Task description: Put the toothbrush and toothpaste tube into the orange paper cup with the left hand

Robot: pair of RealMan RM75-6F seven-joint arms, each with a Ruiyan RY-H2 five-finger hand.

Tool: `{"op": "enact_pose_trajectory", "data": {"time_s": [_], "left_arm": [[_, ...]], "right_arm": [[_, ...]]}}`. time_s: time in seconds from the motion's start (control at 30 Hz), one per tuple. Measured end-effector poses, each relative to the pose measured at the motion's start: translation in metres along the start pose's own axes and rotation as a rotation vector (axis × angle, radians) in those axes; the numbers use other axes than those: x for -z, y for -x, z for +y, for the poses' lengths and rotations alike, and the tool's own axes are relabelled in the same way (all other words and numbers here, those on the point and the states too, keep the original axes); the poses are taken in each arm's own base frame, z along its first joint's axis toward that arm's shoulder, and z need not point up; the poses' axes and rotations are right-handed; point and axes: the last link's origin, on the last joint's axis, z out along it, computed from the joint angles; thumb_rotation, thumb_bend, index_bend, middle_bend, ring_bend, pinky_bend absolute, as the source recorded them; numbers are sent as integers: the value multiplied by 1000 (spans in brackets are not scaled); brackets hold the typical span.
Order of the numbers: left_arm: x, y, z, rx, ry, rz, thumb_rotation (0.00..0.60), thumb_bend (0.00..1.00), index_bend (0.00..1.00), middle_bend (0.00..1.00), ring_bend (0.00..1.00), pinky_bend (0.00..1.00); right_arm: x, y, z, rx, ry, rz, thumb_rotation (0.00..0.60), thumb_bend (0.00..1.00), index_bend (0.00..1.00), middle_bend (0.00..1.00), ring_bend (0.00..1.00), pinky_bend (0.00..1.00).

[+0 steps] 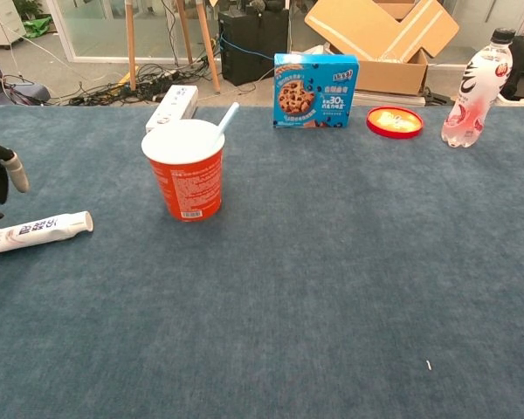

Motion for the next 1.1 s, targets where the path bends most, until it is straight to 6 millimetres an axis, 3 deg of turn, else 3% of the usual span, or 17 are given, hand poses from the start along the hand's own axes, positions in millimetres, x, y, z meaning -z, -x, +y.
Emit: {"op": "enact_pose_trajectory", "data": {"time_s": [0.23,0.57,1.1], "left_arm": [[-22,15,8,85,-49,-5,600,157,352,10,0,1],[-37,28,13,81,-97,27,600,156,340,7,0,0],[-49,43,19,46,-125,27,600,156,404,7,0,0]], "right_arm": [[0,-2,1,-10,2,5,600,166,216,260,223,523],[0,-2,1,-8,-1,2,600,166,216,260,223,523],[0,-1,1,-7,1,1,600,166,216,260,223,522]]}}
